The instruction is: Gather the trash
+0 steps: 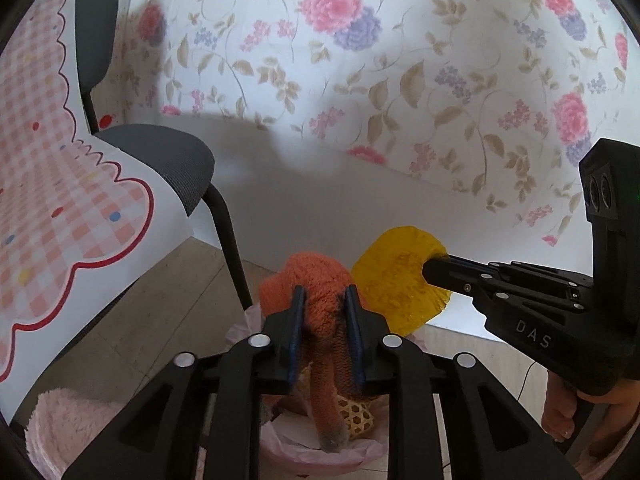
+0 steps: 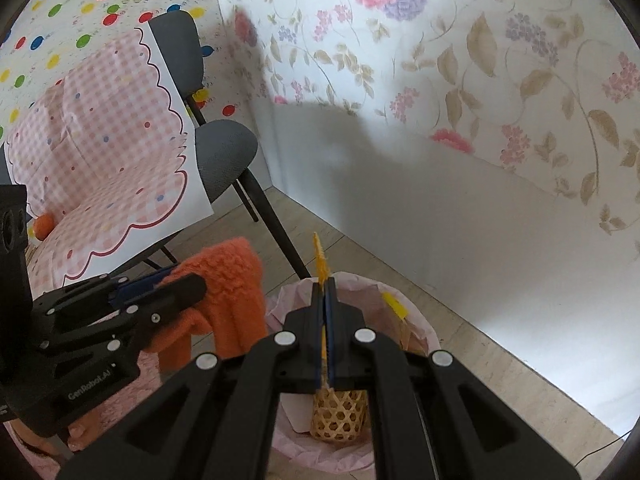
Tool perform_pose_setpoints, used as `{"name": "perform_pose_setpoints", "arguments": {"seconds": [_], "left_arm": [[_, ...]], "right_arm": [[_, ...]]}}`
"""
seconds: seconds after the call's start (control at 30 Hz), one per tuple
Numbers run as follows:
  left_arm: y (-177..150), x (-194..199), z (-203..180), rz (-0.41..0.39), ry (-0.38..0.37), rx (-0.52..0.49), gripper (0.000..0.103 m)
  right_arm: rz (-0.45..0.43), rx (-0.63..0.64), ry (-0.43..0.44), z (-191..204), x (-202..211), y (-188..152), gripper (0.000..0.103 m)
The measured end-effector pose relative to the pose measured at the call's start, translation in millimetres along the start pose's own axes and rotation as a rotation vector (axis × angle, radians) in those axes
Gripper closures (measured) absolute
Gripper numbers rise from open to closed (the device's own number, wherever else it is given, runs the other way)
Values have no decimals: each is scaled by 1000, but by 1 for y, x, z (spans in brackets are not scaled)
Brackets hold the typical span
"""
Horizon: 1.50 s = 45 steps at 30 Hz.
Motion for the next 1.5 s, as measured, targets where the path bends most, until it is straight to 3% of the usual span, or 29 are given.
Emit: {"name": "perform_pose_setpoints", "arguments": {"seconds": [0.13,0.2,0.27,0.33,0.4,0.47,0.6,0.63,0.77,0.97,1.13,1.23,1.37,1.5], "left_arm": [[1,-2,5,6,-9,27,57],[3,-1,8,-1,-16,48,52],[5,3,15,-6,-10,75,52],[8,13,23,-20,10,94,49],[13,27,32,-50,42,104,34],[18,44,44,-79,97,114,24],[21,69,61,-94,157,128,21],[23,77,66,-95,179,128,16],[28,107,84,-110,266,135,14],[35,164,123,-156,410,197,13],[12,200,170,-86,620,241,13],[-7,226,194,-54,705,316,13],[-32,261,220,-52,798,421,13],[-54,287,233,-30,819,475,13]], "right_arm": [[5,-22,-2,-6,-6,2,101],[7,-34,-6,-9,-8,1,92],[3,-40,-17,-11,-8,2,72],[0,-32,-29,-11,-4,3,70],[2,-24,-47,-10,2,4,69],[9,-20,-66,-10,8,6,53],[0,16,-65,6,24,16,36],[-11,26,-63,12,29,21,31],[-79,67,-73,35,51,40,8],[-159,147,-44,78,71,69,6],[-171,207,38,130,71,81,6],[-152,245,108,163,68,82,6],[-128,297,178,204,64,77,6],[-66,369,265,245,56,65,6]]}}
Point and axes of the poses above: each gripper's, at about its wrist camera, not at the fingertips, and x roughly against the way its jaws point, z to its left, y to its top, the point moved 10 cm from there along -x, roughly the way its jaws point, and after that the axes turned 5 degrees about y, right-handed, at the moved point
